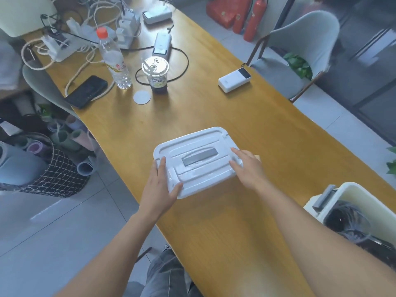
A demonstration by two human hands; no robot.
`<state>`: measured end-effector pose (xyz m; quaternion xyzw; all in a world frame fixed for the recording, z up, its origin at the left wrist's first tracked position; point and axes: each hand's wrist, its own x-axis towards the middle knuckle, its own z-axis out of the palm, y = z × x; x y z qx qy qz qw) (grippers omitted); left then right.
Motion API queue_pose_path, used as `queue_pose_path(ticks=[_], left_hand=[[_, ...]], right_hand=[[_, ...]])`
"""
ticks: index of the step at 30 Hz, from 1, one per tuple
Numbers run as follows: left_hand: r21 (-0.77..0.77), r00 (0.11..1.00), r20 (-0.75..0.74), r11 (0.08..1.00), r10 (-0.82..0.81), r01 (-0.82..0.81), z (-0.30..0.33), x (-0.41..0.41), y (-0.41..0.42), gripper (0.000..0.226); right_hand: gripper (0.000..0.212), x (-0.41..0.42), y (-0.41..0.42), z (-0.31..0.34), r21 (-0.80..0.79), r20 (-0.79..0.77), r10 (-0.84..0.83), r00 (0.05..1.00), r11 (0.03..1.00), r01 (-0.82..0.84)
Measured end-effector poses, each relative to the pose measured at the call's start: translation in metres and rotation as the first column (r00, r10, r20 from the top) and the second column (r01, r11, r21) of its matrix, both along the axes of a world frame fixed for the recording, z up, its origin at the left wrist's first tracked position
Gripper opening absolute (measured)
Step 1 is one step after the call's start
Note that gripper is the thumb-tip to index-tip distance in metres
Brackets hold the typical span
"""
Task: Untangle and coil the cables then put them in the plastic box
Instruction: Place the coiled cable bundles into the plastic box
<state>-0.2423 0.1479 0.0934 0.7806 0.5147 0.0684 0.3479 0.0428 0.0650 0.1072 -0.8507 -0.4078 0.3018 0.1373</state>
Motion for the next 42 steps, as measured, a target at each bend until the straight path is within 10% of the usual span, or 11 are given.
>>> queue_pose_path(ticks=[21,42], left_hand=[[0.213,0.815,0.151,0.824,-0.559,0.525,0.113,0.221,-0.069,0.096],[0.186,0.496,-0.04,0.481,-0.867,0.857,0.067,0.309,-0.202,0.072]], right_hand=[[0.049,0.086,-0.251,0.131,0.301,0.142,-0.576,0.805,0.8,0.519],[0.033,0.058,-0.435,0.066,0.322,0.166,-0.847,0.505,0.53,0.784]])
